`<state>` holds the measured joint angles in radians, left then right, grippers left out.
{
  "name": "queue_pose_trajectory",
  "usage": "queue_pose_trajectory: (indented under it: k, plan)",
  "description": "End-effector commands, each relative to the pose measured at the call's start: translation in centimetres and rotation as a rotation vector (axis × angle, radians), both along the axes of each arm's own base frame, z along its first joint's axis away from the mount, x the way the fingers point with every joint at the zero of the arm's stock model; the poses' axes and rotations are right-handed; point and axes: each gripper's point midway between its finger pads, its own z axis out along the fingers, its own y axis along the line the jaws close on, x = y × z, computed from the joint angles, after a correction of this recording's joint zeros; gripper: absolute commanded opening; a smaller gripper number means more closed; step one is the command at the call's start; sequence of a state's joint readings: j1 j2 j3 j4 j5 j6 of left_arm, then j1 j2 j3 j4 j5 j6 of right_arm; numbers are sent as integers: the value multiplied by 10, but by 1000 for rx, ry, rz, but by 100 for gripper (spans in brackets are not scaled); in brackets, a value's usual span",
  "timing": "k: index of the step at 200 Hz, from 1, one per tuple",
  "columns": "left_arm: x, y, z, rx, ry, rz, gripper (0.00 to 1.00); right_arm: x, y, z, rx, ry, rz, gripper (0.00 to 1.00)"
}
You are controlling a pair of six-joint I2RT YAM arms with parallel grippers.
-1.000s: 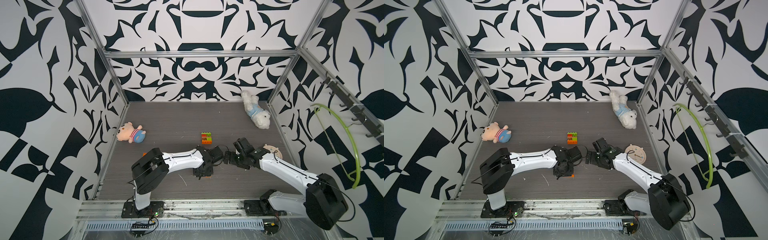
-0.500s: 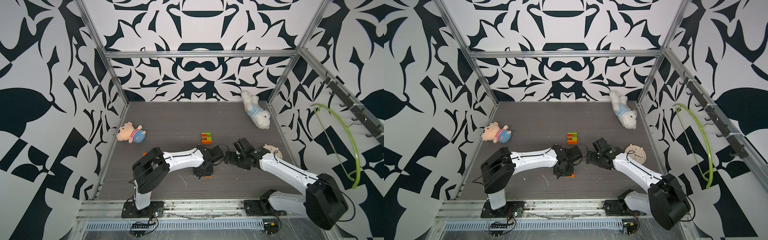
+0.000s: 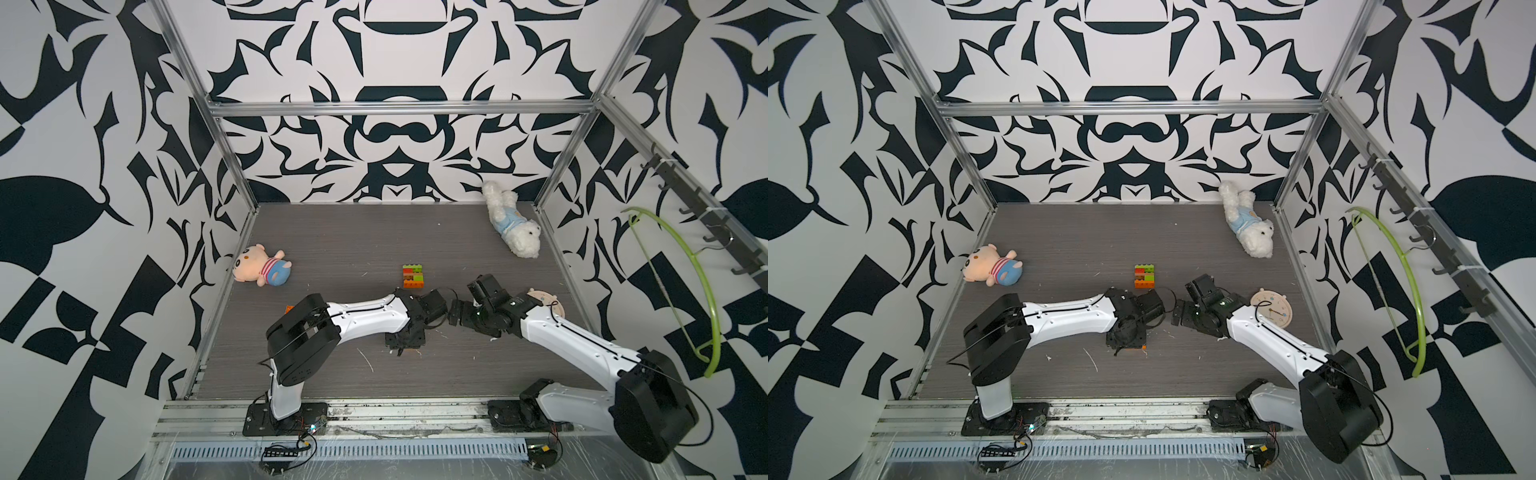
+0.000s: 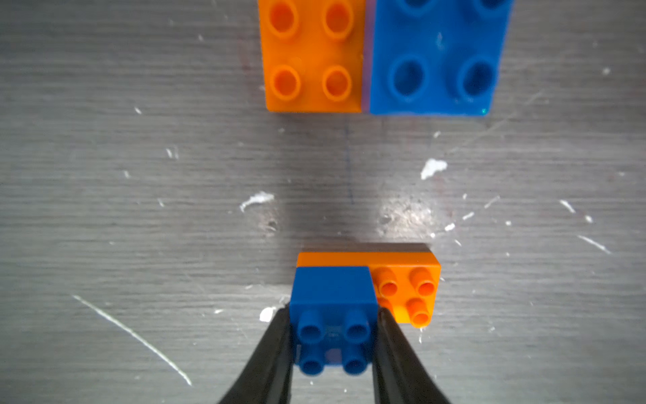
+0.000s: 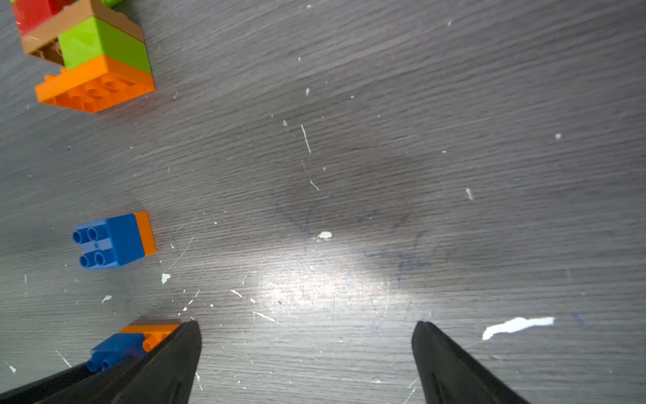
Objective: Assemble the number 5 with lego
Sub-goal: Assemble the lego brick with the lego brick.
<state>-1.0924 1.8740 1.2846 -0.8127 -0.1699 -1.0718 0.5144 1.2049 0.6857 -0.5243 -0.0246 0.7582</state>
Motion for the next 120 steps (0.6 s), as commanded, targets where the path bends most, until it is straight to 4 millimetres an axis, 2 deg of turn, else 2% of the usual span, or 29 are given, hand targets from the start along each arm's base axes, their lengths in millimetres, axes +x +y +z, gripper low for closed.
queue_pose_trajectory:
  k: [1, 42, 76, 104, 120]
  plan:
    - [5, 28, -15, 139, -1, -7, 36, 9, 2, 15, 10, -34, -16, 100]
    - [5, 31, -27, 138, 29, -10, 40, 11, 3, 14, 6, -28, -15, 100]
    - [4, 33, -34, 137, 50, -2, 48, 13, 3, 16, 6, -38, -21, 100]
    - [7, 31, -25, 119, 33, -4, 53, 13, 3, 18, 8, -43, -21, 100]
    - [9, 27, -13, 96, 17, -15, 54, 13, 3, 18, 7, -42, -19, 100]
